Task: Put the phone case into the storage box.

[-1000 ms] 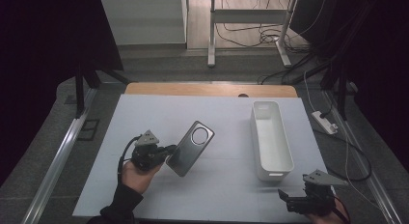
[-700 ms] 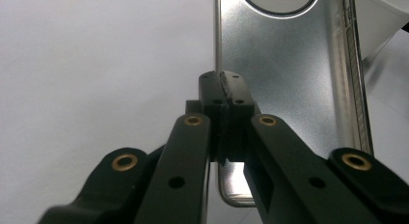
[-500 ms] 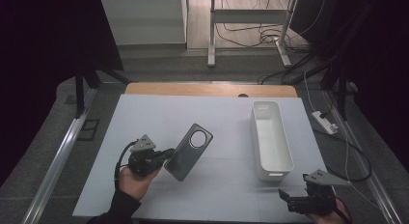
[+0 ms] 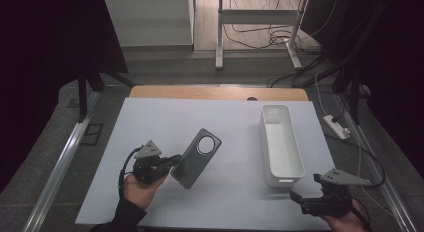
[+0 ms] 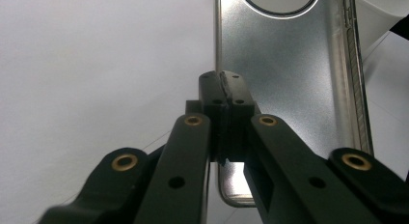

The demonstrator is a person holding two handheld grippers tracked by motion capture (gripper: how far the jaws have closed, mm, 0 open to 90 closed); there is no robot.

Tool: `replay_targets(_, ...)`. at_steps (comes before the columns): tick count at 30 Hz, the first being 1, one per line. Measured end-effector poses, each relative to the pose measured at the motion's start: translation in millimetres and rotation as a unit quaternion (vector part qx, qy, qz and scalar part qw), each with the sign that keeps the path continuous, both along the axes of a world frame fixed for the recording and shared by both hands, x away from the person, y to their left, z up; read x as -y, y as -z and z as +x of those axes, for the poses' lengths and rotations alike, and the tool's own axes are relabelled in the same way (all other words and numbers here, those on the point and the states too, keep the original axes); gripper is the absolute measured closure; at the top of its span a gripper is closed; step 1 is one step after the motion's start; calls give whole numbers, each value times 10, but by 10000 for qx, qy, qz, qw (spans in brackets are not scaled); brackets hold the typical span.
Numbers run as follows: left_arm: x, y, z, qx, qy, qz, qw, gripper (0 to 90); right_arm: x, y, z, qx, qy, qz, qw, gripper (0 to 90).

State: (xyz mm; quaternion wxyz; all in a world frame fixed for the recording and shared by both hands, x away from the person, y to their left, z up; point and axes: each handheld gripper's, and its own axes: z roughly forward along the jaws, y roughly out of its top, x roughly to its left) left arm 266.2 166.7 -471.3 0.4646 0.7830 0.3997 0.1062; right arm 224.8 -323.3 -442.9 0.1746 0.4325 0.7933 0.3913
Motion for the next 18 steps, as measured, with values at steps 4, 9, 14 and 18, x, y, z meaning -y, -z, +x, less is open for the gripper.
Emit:
replay_targets(4, 12, -6, 2, 4, 25, -18, 10000, 891, -10, -63, 70, -19, -116, 77, 9999, 0)
replay_targets(9, 27, -18, 5, 25, 47, -33, 10000, 891, -40, -117, 150, 42, -227, 124, 9997, 0)
replay_targets(14, 54, -31, 11, 47, 52, -35, 10000, 891, -74, -166, 240, 60, -381, 260, 9989, 0)
replay_targets(18, 77, -38, 16, 65, 65, -38, 10000, 891, -110, -188, 312, 24, -501, 377, 9980, 0)
